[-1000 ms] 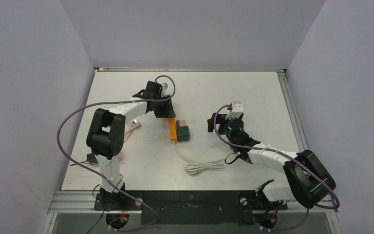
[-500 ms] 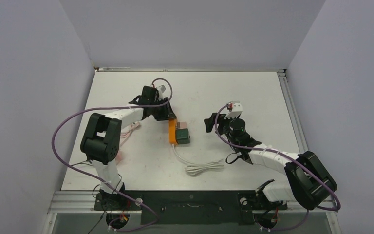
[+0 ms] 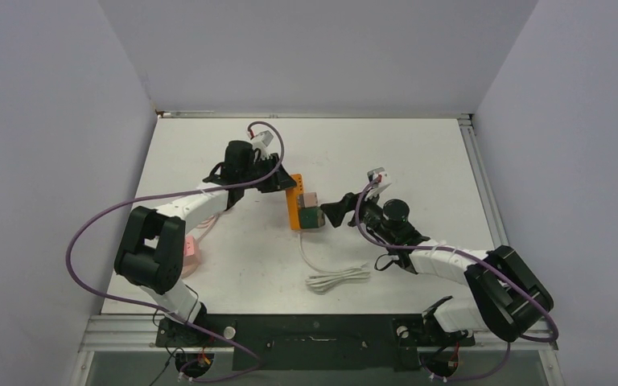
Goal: Pull the plug off the socket
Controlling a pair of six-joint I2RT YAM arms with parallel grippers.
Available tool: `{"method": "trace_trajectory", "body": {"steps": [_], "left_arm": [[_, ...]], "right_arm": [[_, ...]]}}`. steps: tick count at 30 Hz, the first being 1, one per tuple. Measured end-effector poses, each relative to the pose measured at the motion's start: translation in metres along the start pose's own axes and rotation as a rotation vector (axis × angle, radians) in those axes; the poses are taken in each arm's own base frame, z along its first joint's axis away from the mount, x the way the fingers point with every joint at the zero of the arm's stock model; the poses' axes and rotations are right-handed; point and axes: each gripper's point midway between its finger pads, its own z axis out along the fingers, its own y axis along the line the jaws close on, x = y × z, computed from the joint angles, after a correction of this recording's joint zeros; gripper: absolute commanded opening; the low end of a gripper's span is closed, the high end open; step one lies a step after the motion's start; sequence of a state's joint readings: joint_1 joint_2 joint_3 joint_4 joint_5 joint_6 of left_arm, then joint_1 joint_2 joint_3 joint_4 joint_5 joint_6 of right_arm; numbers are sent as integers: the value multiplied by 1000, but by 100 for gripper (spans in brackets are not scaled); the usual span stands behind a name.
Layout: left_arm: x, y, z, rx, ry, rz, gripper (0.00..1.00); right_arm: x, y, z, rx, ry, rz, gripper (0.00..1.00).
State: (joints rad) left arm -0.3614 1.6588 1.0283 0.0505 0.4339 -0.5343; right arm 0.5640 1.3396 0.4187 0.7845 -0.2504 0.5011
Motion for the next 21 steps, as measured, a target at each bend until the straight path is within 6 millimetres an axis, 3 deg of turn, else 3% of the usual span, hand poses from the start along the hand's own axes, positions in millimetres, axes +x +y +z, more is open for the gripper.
{"method": "trace_trajectory", "body": {"steps": [12, 21], "left_arm": [[9, -32, 4, 123, 26, 51, 0], [24, -49, 7, 179, 68, 92, 0]], "right_arm": [[15, 11, 3, -88, 47, 10, 98], [20, 10, 5, -124, 64, 41, 83]]}}
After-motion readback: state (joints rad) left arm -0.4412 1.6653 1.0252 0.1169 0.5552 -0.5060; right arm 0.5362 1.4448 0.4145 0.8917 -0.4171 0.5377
